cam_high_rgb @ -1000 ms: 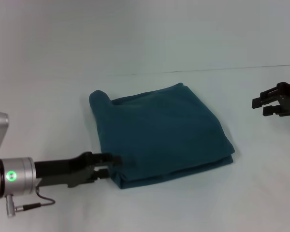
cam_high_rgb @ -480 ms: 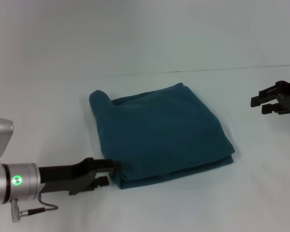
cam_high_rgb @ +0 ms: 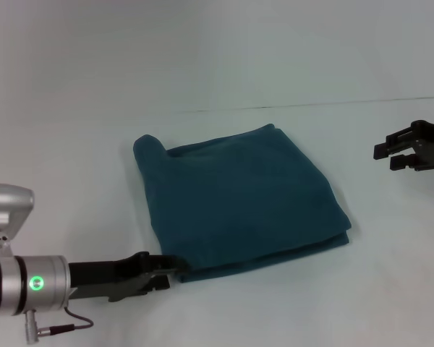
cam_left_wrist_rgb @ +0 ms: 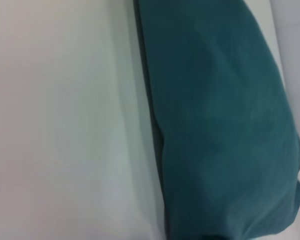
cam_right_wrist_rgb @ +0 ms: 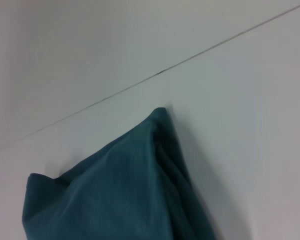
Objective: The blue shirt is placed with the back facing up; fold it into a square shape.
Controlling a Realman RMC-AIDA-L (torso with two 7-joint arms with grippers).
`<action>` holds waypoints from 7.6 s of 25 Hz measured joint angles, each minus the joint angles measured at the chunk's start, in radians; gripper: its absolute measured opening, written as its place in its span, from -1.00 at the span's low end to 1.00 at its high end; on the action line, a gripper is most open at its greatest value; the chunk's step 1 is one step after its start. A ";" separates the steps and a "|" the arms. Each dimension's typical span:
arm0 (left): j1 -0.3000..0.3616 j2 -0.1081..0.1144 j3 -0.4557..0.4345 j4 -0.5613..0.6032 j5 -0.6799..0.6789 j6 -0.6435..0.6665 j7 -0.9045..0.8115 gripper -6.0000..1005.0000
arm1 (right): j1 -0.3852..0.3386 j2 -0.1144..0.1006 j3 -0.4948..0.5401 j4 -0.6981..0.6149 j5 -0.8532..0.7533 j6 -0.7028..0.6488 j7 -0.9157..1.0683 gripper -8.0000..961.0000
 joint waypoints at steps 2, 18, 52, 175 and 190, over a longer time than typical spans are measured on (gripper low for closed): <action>-0.004 -0.001 0.015 0.001 0.001 -0.008 0.000 0.20 | -0.001 0.000 0.000 0.000 0.000 0.000 0.000 -0.06; -0.029 -0.003 0.023 -0.014 0.003 -0.055 -0.010 -0.17 | -0.008 -0.001 0.000 0.000 0.000 0.000 0.000 -0.06; 0.013 0.010 -0.044 0.001 0.002 0.020 -0.014 -0.97 | -0.013 -0.003 0.002 0.000 0.000 0.001 0.000 -0.06; -0.041 0.053 -0.134 0.180 0.070 0.347 0.779 0.64 | -0.078 0.230 -0.188 -0.054 0.230 -0.281 -0.784 0.51; -0.038 0.050 -0.133 0.180 0.070 0.345 0.782 0.64 | -0.078 0.229 -0.187 -0.053 0.232 -0.281 -0.784 0.51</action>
